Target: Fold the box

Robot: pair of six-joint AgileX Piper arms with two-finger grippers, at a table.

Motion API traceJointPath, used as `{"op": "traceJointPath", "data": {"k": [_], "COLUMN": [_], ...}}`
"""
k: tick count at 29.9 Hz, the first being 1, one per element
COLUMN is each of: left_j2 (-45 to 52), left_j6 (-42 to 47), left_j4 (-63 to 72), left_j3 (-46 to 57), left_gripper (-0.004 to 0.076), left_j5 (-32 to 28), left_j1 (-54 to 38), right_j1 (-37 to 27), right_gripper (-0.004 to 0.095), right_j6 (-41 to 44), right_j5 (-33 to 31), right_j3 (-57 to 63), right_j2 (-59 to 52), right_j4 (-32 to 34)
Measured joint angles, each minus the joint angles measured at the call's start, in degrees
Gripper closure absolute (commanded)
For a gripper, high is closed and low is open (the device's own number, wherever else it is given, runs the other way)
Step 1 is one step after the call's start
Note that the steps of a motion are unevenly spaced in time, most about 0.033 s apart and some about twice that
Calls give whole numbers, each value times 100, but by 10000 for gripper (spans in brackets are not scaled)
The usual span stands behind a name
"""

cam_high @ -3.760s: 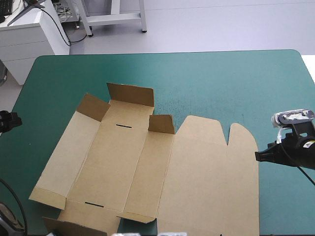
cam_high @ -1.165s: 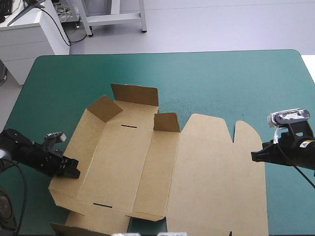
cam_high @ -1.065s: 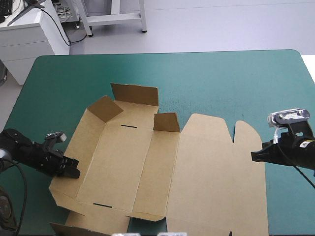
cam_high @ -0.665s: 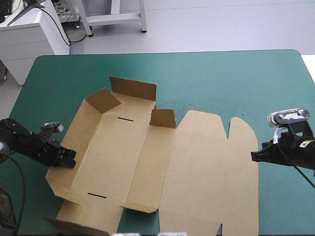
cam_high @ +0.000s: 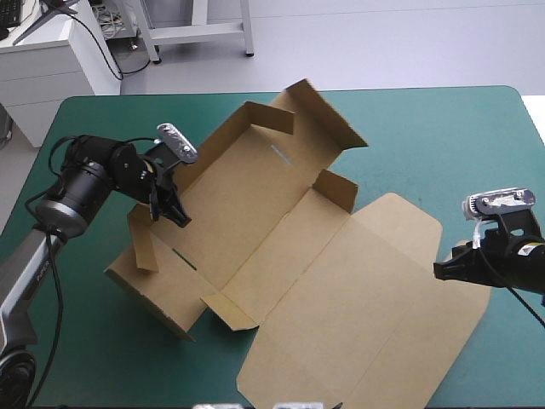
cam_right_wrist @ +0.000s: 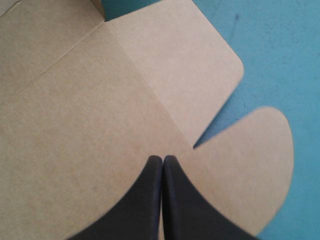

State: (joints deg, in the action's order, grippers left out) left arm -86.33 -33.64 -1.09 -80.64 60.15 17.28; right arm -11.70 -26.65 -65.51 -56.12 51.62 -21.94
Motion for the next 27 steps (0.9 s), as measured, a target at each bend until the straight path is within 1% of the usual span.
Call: {"op": "traceJointPath", "data": {"k": [6, 9, 11, 18, 23, 27], "left_j2": [-19, -140, -267, -629, -646, -669], "left_j6": [59, 149, 317, 1527, 1845, 2038], "left_j4": [-1094, -1903, -2469, -4697, -5180, -5199], "left_j3": [-126, -132, -132, -132, -132, -132], "left_gripper": [732, 732, 732, 732, 732, 732], "left_j5": [-933, -1324, -1421, -1723, -2058, -2113], "left_j1": [1192, 1736, 2056, 3036, 3423, 3528], "right_j1": [0, 0, 0, 0, 0, 0], "right_gripper": [927, 927, 927, 927, 927, 927], "right_j6": [0, 0, 0, 0, 0, 0], "right_j5": [-33, -125, -173, -265, -306, -311], "right_j3": [0, 0, 0, 0, 0, 0], "right_j2": [0, 0, 0, 0, 0, 0], "right_j4": [-14, -18, -18, -18, -18, -18]}}
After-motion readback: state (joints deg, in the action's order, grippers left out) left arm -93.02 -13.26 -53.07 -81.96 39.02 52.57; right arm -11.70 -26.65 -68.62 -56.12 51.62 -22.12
